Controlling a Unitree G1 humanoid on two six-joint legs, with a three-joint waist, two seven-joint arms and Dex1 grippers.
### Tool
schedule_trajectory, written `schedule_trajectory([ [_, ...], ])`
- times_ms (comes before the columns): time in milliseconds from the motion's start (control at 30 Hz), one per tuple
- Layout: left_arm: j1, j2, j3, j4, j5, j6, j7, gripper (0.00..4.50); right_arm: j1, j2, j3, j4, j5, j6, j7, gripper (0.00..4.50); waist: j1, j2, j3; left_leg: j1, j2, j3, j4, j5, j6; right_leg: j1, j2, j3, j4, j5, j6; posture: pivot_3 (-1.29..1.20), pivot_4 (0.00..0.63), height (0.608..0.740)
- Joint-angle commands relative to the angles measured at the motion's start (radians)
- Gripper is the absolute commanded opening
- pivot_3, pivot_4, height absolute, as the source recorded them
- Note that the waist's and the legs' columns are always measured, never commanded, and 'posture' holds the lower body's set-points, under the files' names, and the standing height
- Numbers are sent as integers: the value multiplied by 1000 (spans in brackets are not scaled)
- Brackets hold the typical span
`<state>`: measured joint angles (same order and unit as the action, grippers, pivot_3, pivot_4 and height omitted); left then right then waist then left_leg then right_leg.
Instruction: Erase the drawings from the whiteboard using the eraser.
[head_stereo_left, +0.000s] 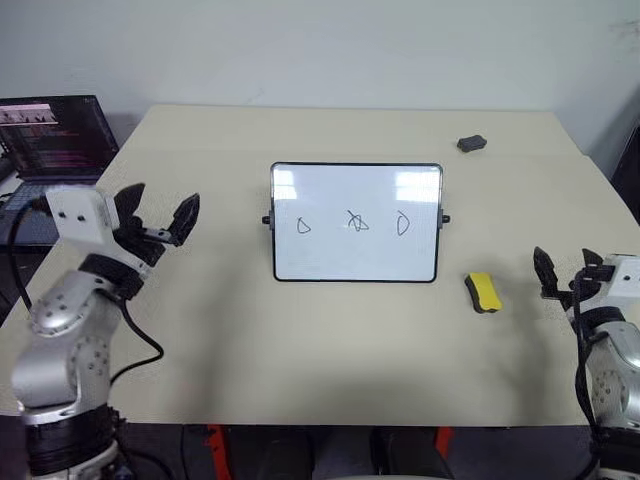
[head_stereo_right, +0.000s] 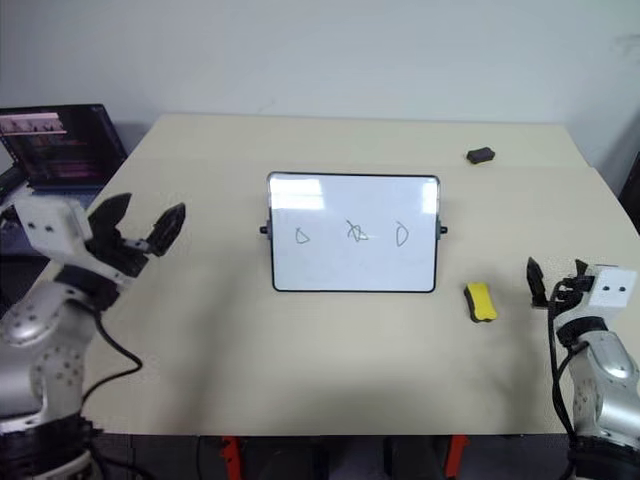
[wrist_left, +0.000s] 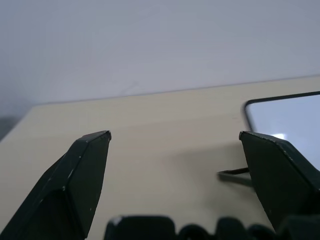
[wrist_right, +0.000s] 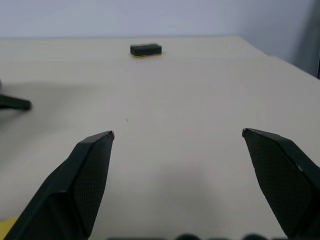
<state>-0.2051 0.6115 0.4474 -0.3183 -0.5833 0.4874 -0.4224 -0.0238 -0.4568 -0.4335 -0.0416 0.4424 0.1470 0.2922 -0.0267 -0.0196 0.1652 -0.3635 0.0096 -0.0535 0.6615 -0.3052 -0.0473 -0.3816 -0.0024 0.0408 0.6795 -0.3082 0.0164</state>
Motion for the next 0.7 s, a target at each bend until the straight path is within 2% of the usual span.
schedule_trajectory([
  [33, -45, 47, -22, -84, -167, 139, -76, 4500, 37, 0, -33, -132, 67, 108, -24, 4475, 0, 0, 0, 0, 0, 0, 0, 0, 0, 0, 0, 0, 0, 0, 0, 0, 150, 740],
  [133, -58, 115, -83, -128, -265, 233, -196, 4500, 69, -16, -40, -241, 166, 213, 9, 4475, -1, 1, 1, 0, 0, 0, 0, 0, 0, 0, 0, 0, 0, 0, 0, 0, 150, 740],
  [300, -76, 224, -197, -150, -315, 291, -393, 4500, 123, -81, -42, -399, 281, 398, 23, 4475, -4, 4, 3, 0, 0, 0, 0, 0, 0, -1, 1, 1, 1, 0, 0, 0, 150, 740],
  [400, -67, 282, -311, -187, -251, 255, -522, 4500, 143, -143, 16, -459, 306, 512, 42, 4475, -5, 4, 3, 0, 0, 0, 0, 0, 0, -1, 2, 1, 0, 0, 0, 0, 150, 740],
  [500, -81, 287, -402, -183, -179, 204, -575, 4500, 130, -158, 57, -488, 314, 603, 4, 4475, -4, 4, 3, 0, 0, 1, 0, 0, 0, -1, 2, 1, 0, 0, 0, 0, 150, 740],
  [700, -103, 258, -501, -168, -109, 149, -640, 4500, 42, -57, 123, -517, 239, 662, -176, 4475, -5, 2, 4, -2, 0, 1, 0, 0, 1, -3, 2, 2, 0, 0, 0, 0, 150, 740],
])
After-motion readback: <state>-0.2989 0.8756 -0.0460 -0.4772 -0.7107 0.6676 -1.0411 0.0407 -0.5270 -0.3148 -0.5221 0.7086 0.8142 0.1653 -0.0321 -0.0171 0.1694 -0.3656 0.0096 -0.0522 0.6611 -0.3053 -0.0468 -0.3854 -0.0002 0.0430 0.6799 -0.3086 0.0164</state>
